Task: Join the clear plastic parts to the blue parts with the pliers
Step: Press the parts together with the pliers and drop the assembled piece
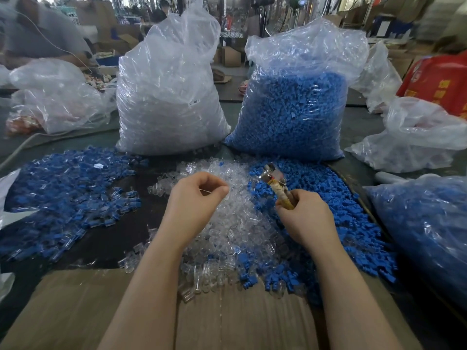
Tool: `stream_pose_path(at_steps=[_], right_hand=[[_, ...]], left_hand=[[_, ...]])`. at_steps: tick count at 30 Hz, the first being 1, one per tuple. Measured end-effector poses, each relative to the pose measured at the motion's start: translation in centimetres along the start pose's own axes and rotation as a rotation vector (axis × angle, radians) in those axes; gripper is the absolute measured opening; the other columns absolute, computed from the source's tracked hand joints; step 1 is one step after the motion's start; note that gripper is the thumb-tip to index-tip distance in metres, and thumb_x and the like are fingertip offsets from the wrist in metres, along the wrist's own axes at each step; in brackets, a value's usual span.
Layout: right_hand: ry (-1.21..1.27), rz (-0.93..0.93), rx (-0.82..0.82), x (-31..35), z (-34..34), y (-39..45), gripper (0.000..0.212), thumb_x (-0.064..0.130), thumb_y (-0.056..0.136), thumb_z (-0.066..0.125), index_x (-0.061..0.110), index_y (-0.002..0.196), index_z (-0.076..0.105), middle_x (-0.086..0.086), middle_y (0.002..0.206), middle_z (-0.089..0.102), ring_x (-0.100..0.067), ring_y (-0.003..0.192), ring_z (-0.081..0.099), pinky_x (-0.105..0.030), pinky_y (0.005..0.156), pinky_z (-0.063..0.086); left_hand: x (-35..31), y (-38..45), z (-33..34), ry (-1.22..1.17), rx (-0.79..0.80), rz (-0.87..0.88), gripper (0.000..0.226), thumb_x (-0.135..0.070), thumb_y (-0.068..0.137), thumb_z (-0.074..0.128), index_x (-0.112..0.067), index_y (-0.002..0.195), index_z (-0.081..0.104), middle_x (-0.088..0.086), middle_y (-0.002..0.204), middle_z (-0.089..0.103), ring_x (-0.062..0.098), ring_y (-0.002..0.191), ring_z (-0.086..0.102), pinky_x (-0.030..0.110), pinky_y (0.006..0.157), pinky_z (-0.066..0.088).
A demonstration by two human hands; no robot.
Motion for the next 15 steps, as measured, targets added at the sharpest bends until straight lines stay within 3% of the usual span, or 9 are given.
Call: stream_pose_path(at_steps=[3, 5, 7, 9, 15], right_hand=[[-0.138, -0.019, 0.061, 0.5, 0.7, 0.0, 0.019, 0.034, 0.089, 0.06, 0.026, 0.074, 0.051, 0.004, 0.072, 0.058, -0.018, 0.064, 0.055, -0.029, 0.053, 0.038], [-0.205, -0.05, 0.092, 0.8, 1.2, -0.3, 0.018, 0.032, 0.088, 0.059, 0.025, 0.075, 0.05, 0.002, 0.073, 0.057, -0.023, 0.067, 0.056, -0.031, 0.056, 0.041], [-0.23, -0.063, 0.122, 1.0, 1.7, -0.6, 0.015, 0.032, 0.086, 0.06, 0.023, 0.076, 0.052, 0.001, 0.073, 0.057, -0.026, 0.07, 0.057, -0.033, 0.058, 0.045], [-0.255, -0.073, 0.146, 1.1, 1.9, -0.7, 0.012, 0.033, 0.085, 0.061, 0.022, 0.082, 0.056, 0.001, 0.075, 0.058, -0.026, 0.072, 0.058, -0.034, 0.061, 0.049], [-0.283, -0.088, 0.138, 1.6, 1.9, -0.9, 0.012, 0.03, 0.084, 0.06, 0.023, 0.08, 0.052, 0.002, 0.074, 0.055, -0.024, 0.069, 0.054, -0.03, 0.055, 0.038]], left_hand=[[-0.1, 0.0, 0.1, -0.017, -0.003, -0.011, 0.007, -0.025, 0.09, 0.068, -0.03, 0.086, 0.068, -0.007, 0.081, 0.07, 0.012, 0.078, 0.068, 0.022, 0.067, 0.052], [-0.1, 0.0, 0.2, -0.032, -0.005, -0.019, 0.011, -0.023, 0.093, 0.064, -0.032, 0.089, 0.068, -0.004, 0.081, 0.07, 0.015, 0.071, 0.066, 0.025, 0.065, 0.055], [-0.1, 0.0, 0.2, -0.037, -0.005, -0.016, 0.017, -0.02, 0.094, 0.062, -0.034, 0.086, 0.07, -0.005, 0.076, 0.069, 0.008, 0.052, 0.056, 0.021, 0.052, 0.049], [-0.1, 0.0, 0.1, -0.029, 0.0, -0.016, 0.019, -0.021, 0.093, 0.062, -0.035, 0.084, 0.071, -0.008, 0.074, 0.068, -0.001, 0.046, 0.048, 0.019, 0.047, 0.043], [-0.2, -0.2, 0.1, -0.062, 0.0, -0.033, 0.006, -0.026, 0.087, 0.073, -0.03, 0.083, 0.073, -0.009, 0.08, 0.072, 0.008, 0.079, 0.067, 0.027, 0.076, 0.054]])
Point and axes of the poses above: each hand's wrist, its own y-axis towards the middle knuckle, its own z-axis out of the palm, x = y × z, the point moved 8 cm from there along y, towards the middle knuckle
